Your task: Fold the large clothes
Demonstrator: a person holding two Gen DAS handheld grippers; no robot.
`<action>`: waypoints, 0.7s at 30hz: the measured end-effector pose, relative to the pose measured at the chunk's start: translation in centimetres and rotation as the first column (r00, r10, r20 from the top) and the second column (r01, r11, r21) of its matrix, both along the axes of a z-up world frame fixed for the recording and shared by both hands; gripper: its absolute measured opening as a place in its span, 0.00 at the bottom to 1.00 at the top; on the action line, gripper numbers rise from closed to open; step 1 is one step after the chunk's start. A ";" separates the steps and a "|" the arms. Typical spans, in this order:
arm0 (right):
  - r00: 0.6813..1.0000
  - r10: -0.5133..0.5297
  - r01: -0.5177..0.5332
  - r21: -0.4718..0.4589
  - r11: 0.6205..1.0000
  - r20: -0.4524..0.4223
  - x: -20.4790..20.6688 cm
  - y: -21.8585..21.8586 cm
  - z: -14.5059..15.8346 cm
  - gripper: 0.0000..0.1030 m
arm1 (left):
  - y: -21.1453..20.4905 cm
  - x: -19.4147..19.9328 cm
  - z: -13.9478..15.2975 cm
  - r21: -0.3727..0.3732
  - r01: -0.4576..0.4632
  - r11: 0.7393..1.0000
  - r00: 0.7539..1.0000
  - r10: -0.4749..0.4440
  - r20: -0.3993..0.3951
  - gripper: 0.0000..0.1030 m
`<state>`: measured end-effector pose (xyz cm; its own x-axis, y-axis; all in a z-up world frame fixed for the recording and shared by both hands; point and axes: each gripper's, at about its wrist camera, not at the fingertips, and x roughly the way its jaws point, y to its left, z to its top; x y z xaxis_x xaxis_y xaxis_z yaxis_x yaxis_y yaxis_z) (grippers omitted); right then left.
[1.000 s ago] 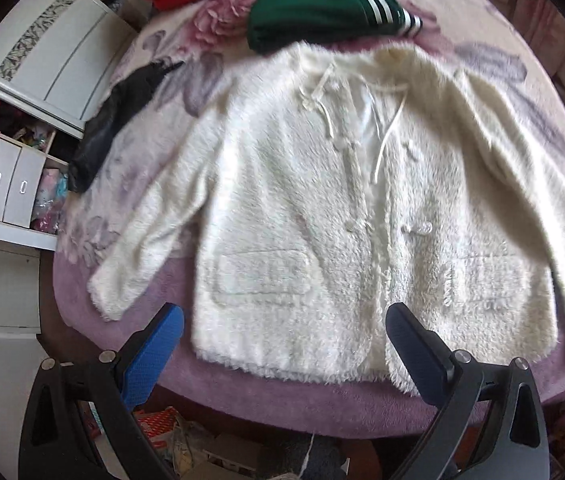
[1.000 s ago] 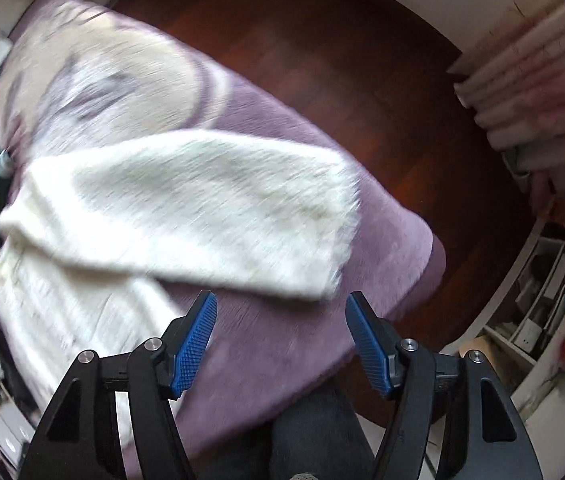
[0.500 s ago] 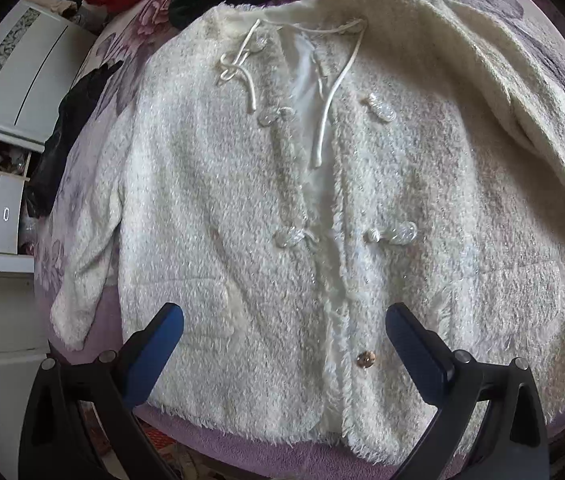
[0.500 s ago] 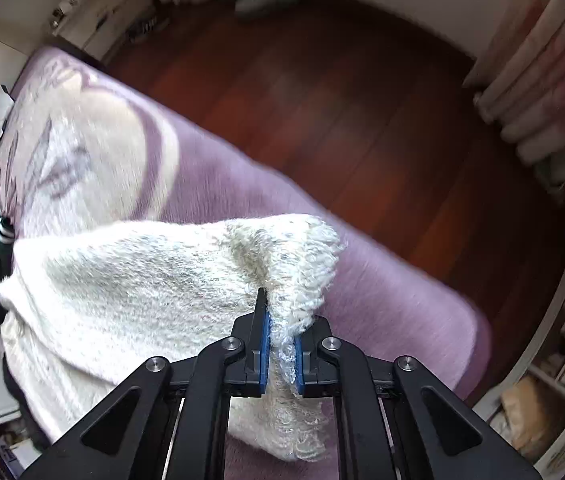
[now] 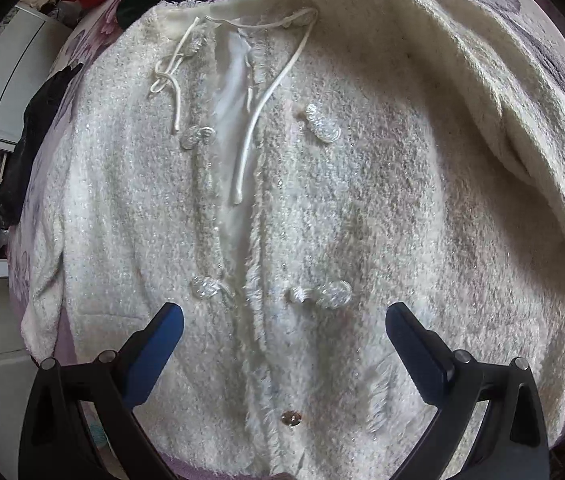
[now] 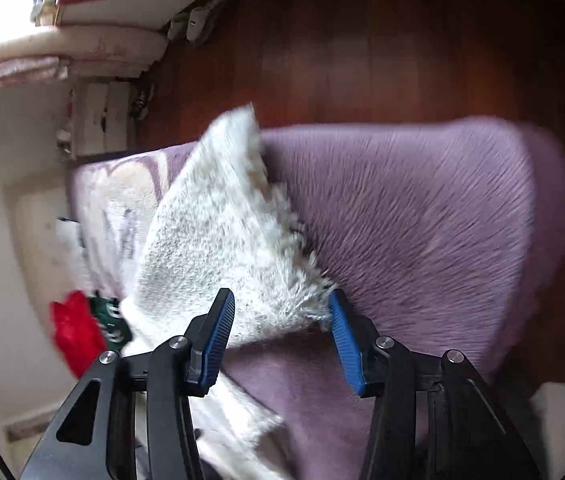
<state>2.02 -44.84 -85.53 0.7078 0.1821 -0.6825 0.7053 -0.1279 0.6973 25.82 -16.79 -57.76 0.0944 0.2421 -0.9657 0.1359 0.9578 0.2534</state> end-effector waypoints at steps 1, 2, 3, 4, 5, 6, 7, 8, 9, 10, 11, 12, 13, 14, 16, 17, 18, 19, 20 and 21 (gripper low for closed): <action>0.998 -0.048 0.048 0.001 0.999 0.035 0.5 0.1 -0.9 0.49 | -0.4 0.4 -0.1 -0.004 0.001 1.000 1.000 -0.001 0.001 1.00; 0.989 -0.124 0.124 0.008 0.992 0.086 1.0 0.5 -2.2 0.51 | -0.8 0.8 0.0 -0.006 0.008 1.000 1.000 -0.008 0.007 1.00; 0.979 -0.171 0.171 0.009 0.985 0.112 1.5 0.8 -2.9 0.51 | -1.2 1.1 0.2 -0.003 0.020 1.000 1.000 -0.020 0.018 1.00; 0.965 -0.220 0.223 -0.002 0.975 0.143 2.5 1.0 -3.6 0.48 | -1.6 1.5 0.4 0.003 0.034 0.999 0.999 -0.034 0.032 1.00; 0.953 -0.249 0.253 -0.003 0.967 0.174 3.4 1.1 -3.9 0.30 | -1.9 1.7 0.7 0.005 0.042 0.999 0.998 -0.043 0.046 1.00; 0.942 -0.271 0.276 0.006 0.961 0.196 4.5 1.1 -4.1 0.17 | -2.0 2.0 1.0 0.007 0.049 0.999 0.997 -0.049 0.059 1.00; 0.935 -0.286 0.290 0.011 0.957 0.209 5.2 0.8 -3.9 0.13 | -2.1 2.4 1.3 0.011 0.052 0.999 0.996 -0.053 0.072 1.00; 0.930 -0.296 0.301 0.009 0.954 0.217 6.2 0.4 -3.4 0.11 | -1.9 2.8 1.6 0.014 0.051 0.999 0.995 -0.051 0.081 1.00; 0.930 -0.297 0.305 -0.001 0.952 0.216 7.0 -0.2 -2.8 0.10 | -1.7 3.1 2.0 0.014 0.044 0.999 0.995 -0.045 0.092 1.00; 0.933 -0.285 0.298 -0.028 0.954 0.218 7.9 -0.9 -1.7 0.09 | -1.3 3.4 2.3 0.014 0.036 0.999 0.994 -0.037 0.101 1.00; 0.941 -0.254 0.276 -0.075 0.958 0.223 8.8 -1.7 0.0 0.09 | -0.8 4.1 2.7 0.016 0.025 1.000 0.994 -0.027 0.110 1.00; 0.948 -0.218 0.250 -0.115 0.961 0.233 9.1 -2.2 1.9 0.09 | -0.3 4.3 3.1 0.018 0.011 1.000 0.993 -0.013 0.121 1.00; 0.961 -0.148 0.191 -0.174 0.966 0.233 10.7 -2.8 4.4 0.09 | 0.5 4.8 3.5 0.018 -0.005 1.000 0.992 0.003 0.130 1.00; 0.969 -0.085 0.137 -0.220 0.966 0.232 12.1 -2.8 6.3 0.09 | 1.4 4.9 3.9 0.017 -0.028 0.999 0.990 0.025 0.140 1.00; 0.973 0.043 0.026 -0.295 0.955 0.225 15.2 -1.7 9.9 0.09 | 3.3 5.0 4.4 0.012 -0.066 0.998 0.986 0.064 0.155 1.00; 0.969 0.119 -0.041 -0.333 0.942 0.218 17.3 -0.4 11.9 0.09 | 4.4 5.0 4.7 0.006 -0.086 0.996 0.983 0.084 0.162 1.00; 0.959 0.195 -0.108 -0.373 0.922 0.204 19.6 1.4 13.8 0.09 | 5.5 5.2 4.9 0.005 -0.105 0.994 0.981 0.103 0.166 1.00; 0.947 0.255 -0.161 -0.400 0.902 0.193 21.6 3.6 15.0 0.09 | 6.8 5.2 5.1 0.001 -0.130 0.991 0.977 0.128 0.170 1.00; 0.932 0.310 -0.208 -0.422 0.882 0.189 23.4 5.2 16.3 0.09 | 7.9 5.2 5.1 -0.006 -0.149 0.989 0.975 0.148 0.169 1.00; 0.907 0.385 -0.277 -0.450 0.849 0.169 26.2 8.4 17.5 0.09 | 9.2 5.0 5.0 -0.009 -0.169 0.986 0.972 0.168 0.166 1.00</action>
